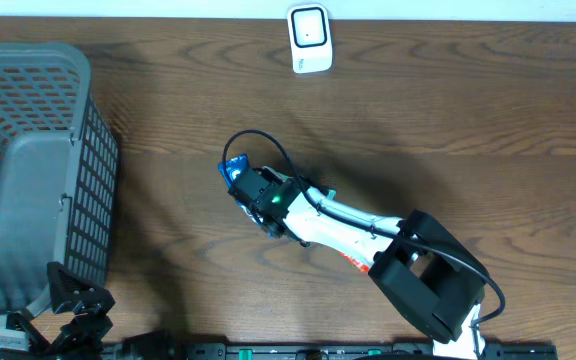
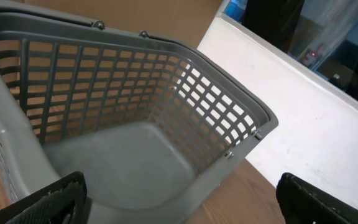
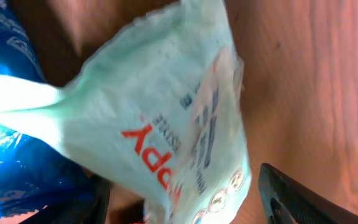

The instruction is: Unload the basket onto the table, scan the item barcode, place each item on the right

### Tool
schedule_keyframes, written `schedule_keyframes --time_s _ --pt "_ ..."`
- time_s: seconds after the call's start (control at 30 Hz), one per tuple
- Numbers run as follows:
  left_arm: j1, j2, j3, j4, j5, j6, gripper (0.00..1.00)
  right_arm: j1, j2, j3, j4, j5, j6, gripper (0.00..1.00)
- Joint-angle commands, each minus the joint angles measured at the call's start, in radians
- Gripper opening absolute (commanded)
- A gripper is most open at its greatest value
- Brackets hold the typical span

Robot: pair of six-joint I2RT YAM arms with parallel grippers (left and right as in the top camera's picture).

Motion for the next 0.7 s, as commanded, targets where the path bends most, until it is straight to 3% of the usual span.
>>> schedule_keyframes --time_s 0.0,0.1,0.13,0.23,0.33,0.5,0.67 --pt "-0.003 -0.001 0.002 0.001 -0.006 0.018 0.98 -0.019 0.030 -0.066 0.047 -0.025 -0.064 0.74" --pt "-0.003 -0.001 0.002 0.001 -0.006 0.017 0.98 -0.031 0.030 -0.103 0.084 -0.065 -0.084 0.72" --pt "-0.003 -0.001 0.002 0.001 -0.006 0.018 0.98 -0.032 0.030 -0.117 0.099 -0.094 -0.101 0.66" --pt "-0.003 -0.001 0.002 0.001 -0.006 0.017 0.98 -0.031 0.030 -0.149 0.126 -0.151 -0.116 0.17" --pt "-0.003 -0.001 0.002 0.001 -0.006 0.017 0.98 -0.032 0.030 -0.161 0.135 -0.171 -0.106 0.01" --pt "-0.003 -0.001 0.002 0.001 -0.006 0.017 0.98 -0.037 0.014 -0.072 0.020 -0.266 -0.058 0.01" --pt "-0.003 -0.001 0.002 0.001 -0.006 0.018 0.98 -0.115 -0.045 0.169 -0.276 -0.720 -0.103 0.01"
